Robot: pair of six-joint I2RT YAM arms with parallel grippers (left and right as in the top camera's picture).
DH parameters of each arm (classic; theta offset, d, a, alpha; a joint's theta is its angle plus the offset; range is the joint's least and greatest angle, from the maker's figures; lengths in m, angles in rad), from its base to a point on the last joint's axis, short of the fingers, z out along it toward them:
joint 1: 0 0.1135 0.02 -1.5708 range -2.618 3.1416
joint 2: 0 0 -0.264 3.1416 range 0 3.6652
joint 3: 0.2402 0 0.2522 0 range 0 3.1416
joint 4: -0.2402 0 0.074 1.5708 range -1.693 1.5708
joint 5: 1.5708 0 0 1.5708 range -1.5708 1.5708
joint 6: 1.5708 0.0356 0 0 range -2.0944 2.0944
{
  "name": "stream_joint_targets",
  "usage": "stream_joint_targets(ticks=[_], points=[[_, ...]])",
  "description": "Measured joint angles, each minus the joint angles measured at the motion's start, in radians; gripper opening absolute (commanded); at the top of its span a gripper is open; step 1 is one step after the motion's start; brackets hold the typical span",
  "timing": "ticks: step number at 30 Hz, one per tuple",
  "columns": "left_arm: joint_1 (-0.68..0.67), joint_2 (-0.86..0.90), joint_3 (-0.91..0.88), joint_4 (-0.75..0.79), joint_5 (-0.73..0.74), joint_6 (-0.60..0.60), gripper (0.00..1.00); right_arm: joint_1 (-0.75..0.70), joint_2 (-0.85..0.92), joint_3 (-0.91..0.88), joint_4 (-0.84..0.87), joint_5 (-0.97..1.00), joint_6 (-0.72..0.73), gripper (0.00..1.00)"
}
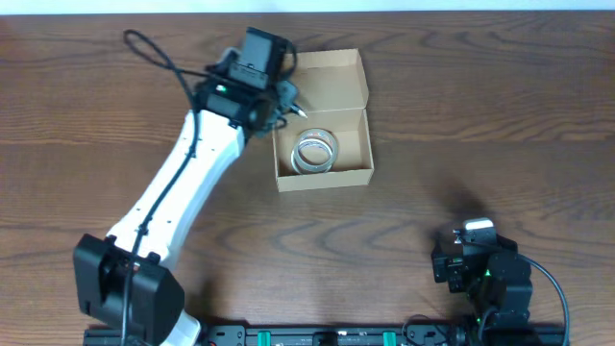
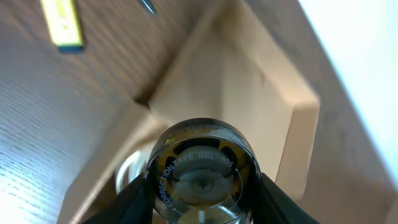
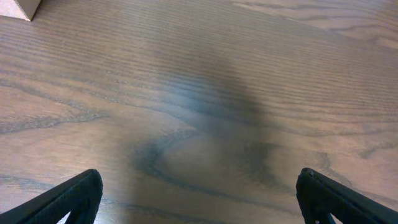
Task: Pack container
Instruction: 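Carry the correction tape with the left gripper over the box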
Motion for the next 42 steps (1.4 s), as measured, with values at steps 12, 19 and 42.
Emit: stream_joint_targets(ticks=[12, 19, 42], points=[[-0.144, 0.117, 0.001, -0.066, 0.082, 0.228, 0.09, 0.0, 0.0, 0.0, 0.0, 0.0, 0.0, 0.99], [-0.166, 0.18, 0.001, -0.07, 0.083, 0.326, 0.07, 0.0, 0.0, 0.0, 0.0, 0.0, 0.0, 0.99], [-0.166, 0.217, 0.127, -0.064, 0.055, 0.403, 0.07, 0.0, 0.0, 0.0, 0.0, 0.0, 0.0, 0.99]])
